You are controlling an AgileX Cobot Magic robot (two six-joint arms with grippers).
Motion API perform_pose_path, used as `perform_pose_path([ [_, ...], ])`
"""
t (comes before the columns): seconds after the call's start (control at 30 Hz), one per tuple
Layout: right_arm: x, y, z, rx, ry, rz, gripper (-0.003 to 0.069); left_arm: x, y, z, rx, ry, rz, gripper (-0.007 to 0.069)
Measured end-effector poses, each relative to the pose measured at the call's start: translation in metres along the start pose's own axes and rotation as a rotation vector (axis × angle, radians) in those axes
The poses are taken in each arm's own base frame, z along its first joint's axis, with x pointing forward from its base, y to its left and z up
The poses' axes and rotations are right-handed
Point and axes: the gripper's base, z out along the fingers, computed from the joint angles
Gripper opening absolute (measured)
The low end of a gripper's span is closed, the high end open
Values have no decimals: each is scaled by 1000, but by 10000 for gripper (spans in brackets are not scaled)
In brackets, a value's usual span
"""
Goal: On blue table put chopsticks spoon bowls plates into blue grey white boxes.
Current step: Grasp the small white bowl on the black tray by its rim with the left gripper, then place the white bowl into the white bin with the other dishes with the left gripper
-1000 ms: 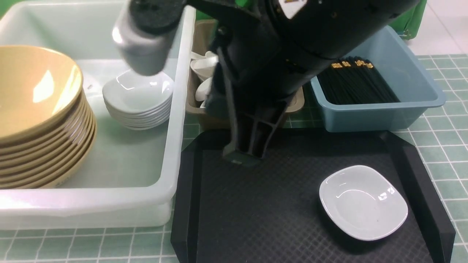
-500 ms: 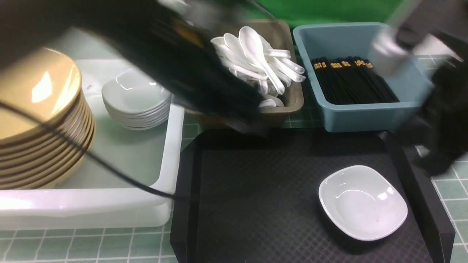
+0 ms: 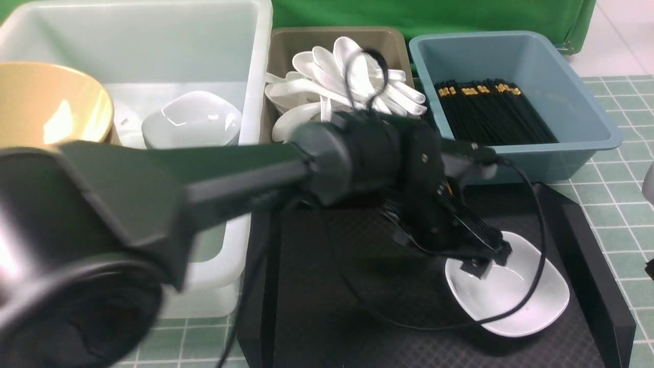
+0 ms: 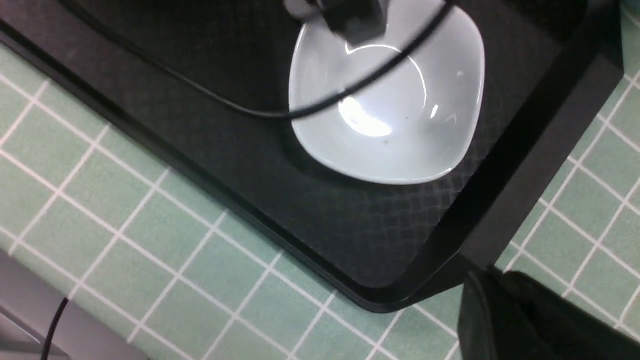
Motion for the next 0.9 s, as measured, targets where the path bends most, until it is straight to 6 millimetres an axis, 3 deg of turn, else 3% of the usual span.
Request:
perform_pose_path([
  [0.07,-1,0,0,1,-11,0,38,-1,1,13,3,17,10,404],
  [0.17,-1,0,0,2,-18,0,38,-4,1,15,2,24,18,262],
  [0.2,-3,0,-1,3,-34,1,38,-4,1,14,-8,42,37,149],
  [0.23,-3,0,-1,2,-39,2,38,-4,0,12,-8,53,39,99],
  [0.33,-9,0,-2,-10,-57,1,38,-13,-3,-9,-21,54,80,35],
  [0.43,-27,0,-7,-48,-87,-26,38,-24,4,-63,-114,35,170,6],
  [0.47,-30,0,-9,-45,-97,-34,38,-25,4,-67,-114,30,169,6],
  [0.5,-43,0,-11,-73,-117,-52,38,-31,14,-110,-173,-29,187,3],
  [0.53,-55,1,-15,-96,-150,-69,38,-33,21,-138,-209,-74,186,3],
  [0.63,-75,5,-17,-124,-186,-108,38,-34,41,-190,-277,-157,153,4],
  [0.67,-94,12,-22,-144,-228,-151,38,-29,57,-232,-326,-217,112,2],
  [0.77,-120,30,-22,-186,-263,-226,38,-12,107,-294,-439,-288,-28,2],
  [0.9,-145,53,-22,-230,-293,-302,39,18,177,-340,-543,-316,-244,2],
])
